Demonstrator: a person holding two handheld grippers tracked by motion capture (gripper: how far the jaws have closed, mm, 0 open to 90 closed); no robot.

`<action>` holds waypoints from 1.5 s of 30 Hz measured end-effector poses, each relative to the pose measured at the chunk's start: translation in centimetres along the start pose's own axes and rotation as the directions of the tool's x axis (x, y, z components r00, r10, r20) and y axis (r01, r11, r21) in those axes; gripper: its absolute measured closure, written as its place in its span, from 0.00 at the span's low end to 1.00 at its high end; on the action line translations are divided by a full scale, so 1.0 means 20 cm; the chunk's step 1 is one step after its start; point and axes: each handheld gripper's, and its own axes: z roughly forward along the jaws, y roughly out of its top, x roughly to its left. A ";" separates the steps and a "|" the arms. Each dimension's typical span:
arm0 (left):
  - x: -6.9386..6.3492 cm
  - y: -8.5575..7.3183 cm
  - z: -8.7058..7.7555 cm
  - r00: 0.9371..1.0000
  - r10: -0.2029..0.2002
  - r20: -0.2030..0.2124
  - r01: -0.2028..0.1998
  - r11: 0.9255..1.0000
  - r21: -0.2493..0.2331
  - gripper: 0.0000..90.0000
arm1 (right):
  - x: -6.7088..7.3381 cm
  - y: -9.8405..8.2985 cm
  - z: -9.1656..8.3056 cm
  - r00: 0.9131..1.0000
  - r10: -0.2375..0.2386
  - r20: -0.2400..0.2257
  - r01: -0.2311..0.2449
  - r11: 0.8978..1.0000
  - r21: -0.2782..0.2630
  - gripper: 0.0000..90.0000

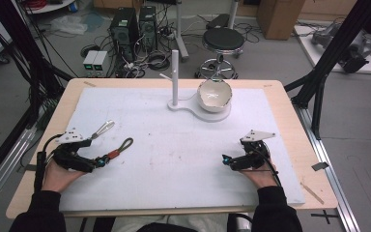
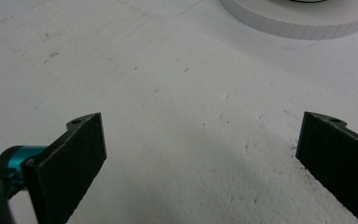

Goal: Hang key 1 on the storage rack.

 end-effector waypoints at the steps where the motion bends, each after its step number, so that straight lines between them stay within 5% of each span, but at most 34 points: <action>1: 0.00 0.00 0.01 1.000 0.005 0.006 -0.005 1.000 0.008 0.02 | 0.00 0.00 0.00 1.000 -0.001 0.002 0.001 1.000 0.002 0.01; 15: -0.05 0.04 0.08 0.999 0.036 0.040 -0.038 0.999 0.033 0.03 | 0.00 0.00 0.01 1.000 -0.006 0.005 0.006 1.000 0.014 0.01; 22: -0.08 0.07 0.11 0.995 0.047 0.093 -0.051 0.998 0.040 0.03 | -0.01 -0.01 0.01 1.000 0.011 0.012 -0.011 1.000 0.020 0.01; 34: -0.11 0.08 0.21 0.986 0.072 0.152 -0.092 0.988 0.124 0.04 | -0.01 -0.01 0.01 1.000 0.017 0.016 -0.017 0.999 0.028 0.01; 45: -0.10 0.07 0.22 0.990 0.064 0.123 -0.083 0.984 0.157 0.15 | -0.02 -0.01 0.01 1.000 0.019 0.019 -0.019 0.999 0.031 0.01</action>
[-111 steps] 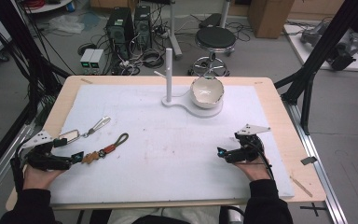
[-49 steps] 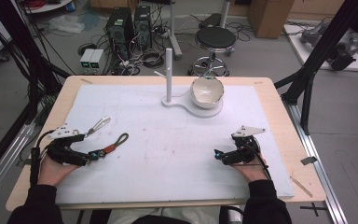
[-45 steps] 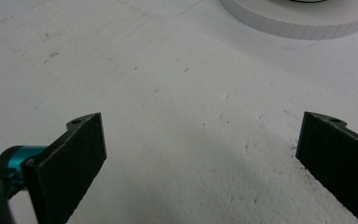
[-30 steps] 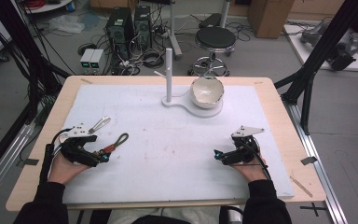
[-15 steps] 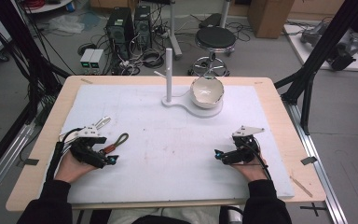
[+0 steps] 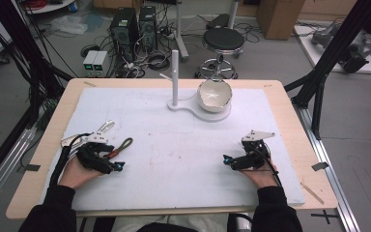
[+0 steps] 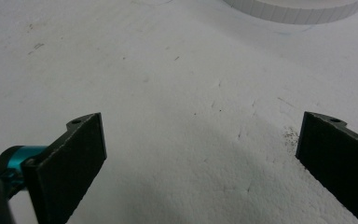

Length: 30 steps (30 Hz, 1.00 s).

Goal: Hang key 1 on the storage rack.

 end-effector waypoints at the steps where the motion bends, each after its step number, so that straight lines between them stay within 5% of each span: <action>1: 0.00 0.00 0.00 1.000 0.000 -0.001 0.000 1.000 -0.001 0.16 | 0.00 0.00 0.00 1.000 0.001 0.002 -0.001 1.000 0.000 0.01; 7: 0.00 0.00 0.00 0.999 0.007 -0.047 -0.006 1.000 0.014 0.22 | 0.00 0.00 0.00 1.000 0.003 0.003 -0.003 1.000 0.009 0.01; 19: 0.04 -0.01 -0.03 0.993 -0.055 -0.108 0.054 0.999 -0.007 0.58 | 0.00 0.00 -0.01 1.000 0.006 0.007 -0.006 1.000 0.000 0.01; 30: 0.04 -0.01 -0.04 0.983 -0.030 -0.179 0.031 1.000 0.003 0.81 | 0.00 0.00 -0.01 1.000 0.006 0.009 -0.005 1.000 -0.007 0.01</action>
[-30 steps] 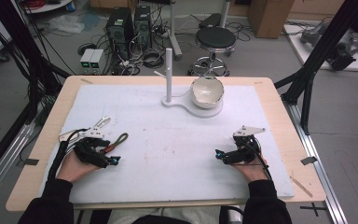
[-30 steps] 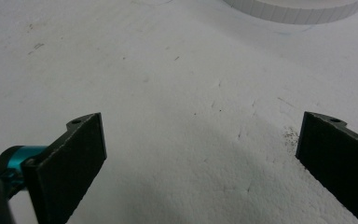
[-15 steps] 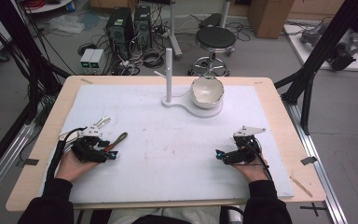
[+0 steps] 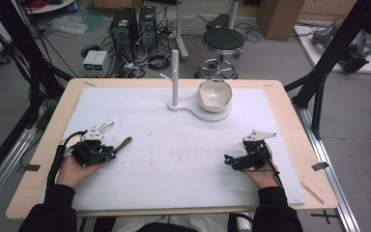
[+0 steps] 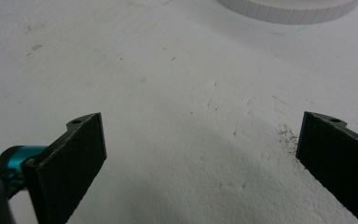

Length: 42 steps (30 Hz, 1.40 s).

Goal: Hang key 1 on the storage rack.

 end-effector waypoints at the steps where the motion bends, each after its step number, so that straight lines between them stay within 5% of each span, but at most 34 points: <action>1: 0.00 0.00 0.00 1.000 0.003 -0.003 -0.003 1.000 0.003 0.82 | 0.00 0.00 0.00 1.000 0.000 0.000 0.000 1.000 0.000 0.01; 13: -0.01 0.01 -0.03 1.000 0.006 -0.010 -0.006 1.000 -0.020 0.84 | 0.00 0.00 0.00 1.000 0.000 0.002 0.000 1.000 0.001 0.01; 23: 0.00 0.02 -0.12 1.000 -0.012 0.016 0.014 0.992 -0.122 0.84 | 0.00 0.00 -0.01 1.000 0.007 0.003 -0.007 1.000 -0.012 0.01; 29: -0.01 0.08 -0.12 1.000 0.018 0.018 -0.016 0.993 -0.114 0.84 | 0.00 0.00 -0.01 1.000 0.000 0.002 0.000 1.000 -0.017 0.01; 38: 0.02 0.18 -0.17 1.000 0.006 0.010 -0.004 0.986 -0.170 0.84 | 0.00 0.00 -0.02 1.000 0.004 0.016 -0.004 1.000 -0.031 0.01; 42: 0.02 0.20 -0.16 1.000 0.000 0.001 0.000 0.988 -0.157 0.84 | 0.00 0.00 -0.03 1.000 0.004 0.016 -0.003 0.999 -0.038 0.01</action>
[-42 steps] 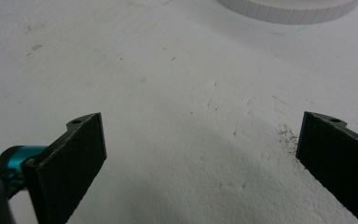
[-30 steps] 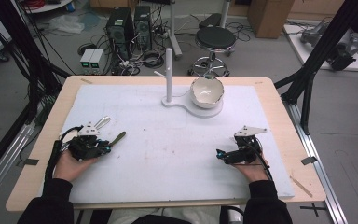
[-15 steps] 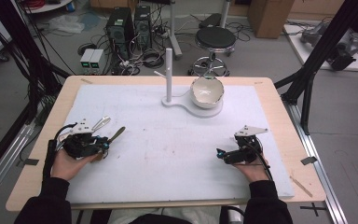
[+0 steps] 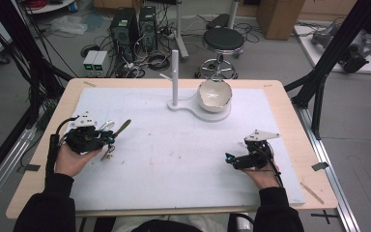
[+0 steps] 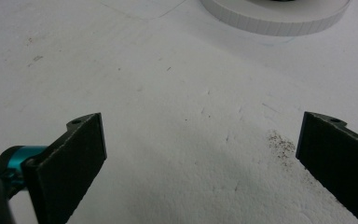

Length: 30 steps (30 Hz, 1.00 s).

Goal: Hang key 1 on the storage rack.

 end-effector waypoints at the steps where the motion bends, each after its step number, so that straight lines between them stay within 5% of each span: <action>1: 0.00 0.00 0.00 1.000 0.000 -0.001 0.000 1.000 -0.006 0.84 | 0.00 0.00 0.00 1.000 0.001 0.000 -0.001 1.000 -0.004 0.01; 14: 0.04 0.18 -0.04 1.000 0.012 -0.019 -0.012 1.000 -0.015 0.84 | -0.01 0.00 -0.02 1.000 0.013 0.001 -0.013 1.000 -0.027 0.01; 30: 0.08 0.41 0.06 0.997 0.068 -0.040 -0.068 0.997 0.021 0.85 | -0.03 0.00 -0.04 1.000 0.030 -0.005 -0.030 0.998 -0.049 0.01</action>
